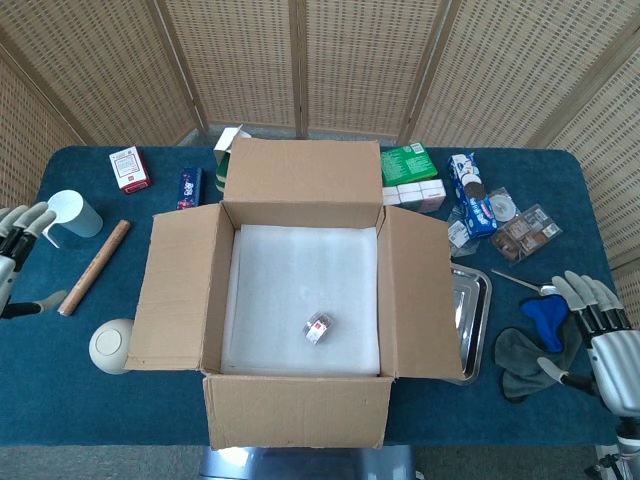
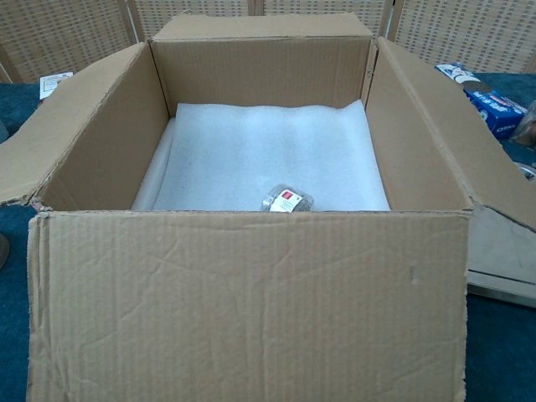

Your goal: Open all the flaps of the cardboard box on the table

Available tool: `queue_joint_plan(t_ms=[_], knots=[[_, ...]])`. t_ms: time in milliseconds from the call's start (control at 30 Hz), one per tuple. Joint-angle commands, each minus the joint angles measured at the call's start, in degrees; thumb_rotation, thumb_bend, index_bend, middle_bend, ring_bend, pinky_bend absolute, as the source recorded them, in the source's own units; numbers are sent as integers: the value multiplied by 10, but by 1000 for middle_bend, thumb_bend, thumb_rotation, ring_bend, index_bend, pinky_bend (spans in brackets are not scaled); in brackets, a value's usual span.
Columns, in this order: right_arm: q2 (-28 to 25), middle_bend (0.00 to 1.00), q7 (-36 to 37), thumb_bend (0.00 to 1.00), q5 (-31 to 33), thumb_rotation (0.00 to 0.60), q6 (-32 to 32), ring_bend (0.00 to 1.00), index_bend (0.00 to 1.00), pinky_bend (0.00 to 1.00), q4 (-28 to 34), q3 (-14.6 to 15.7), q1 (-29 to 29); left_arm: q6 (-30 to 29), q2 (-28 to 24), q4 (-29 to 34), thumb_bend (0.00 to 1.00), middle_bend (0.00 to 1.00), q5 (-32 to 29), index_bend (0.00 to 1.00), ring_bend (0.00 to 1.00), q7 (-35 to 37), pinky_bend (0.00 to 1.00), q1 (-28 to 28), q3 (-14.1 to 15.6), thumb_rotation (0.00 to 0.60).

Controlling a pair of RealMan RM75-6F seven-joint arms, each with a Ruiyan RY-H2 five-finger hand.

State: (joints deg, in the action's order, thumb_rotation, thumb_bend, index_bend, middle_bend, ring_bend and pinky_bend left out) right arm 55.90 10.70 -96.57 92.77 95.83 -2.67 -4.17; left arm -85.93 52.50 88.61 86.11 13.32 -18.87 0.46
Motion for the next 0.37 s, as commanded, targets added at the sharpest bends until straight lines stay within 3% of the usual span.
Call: queue_joint_plan(t_ms=[33, 367], knots=[[3, 0, -7, 0, 6, 600, -6, 0, 0, 93, 0, -1, -2, -61, 45, -36, 0, 0, 17, 0, 0, 28, 0, 53, 13, 600], [7, 0, -18, 0, 10, 600, 3, 0, 0, 46, 4, -3, 4, -96, 114, -54, 0, 0, 9, 0, 0, 32, 0, 125, 24, 600]])
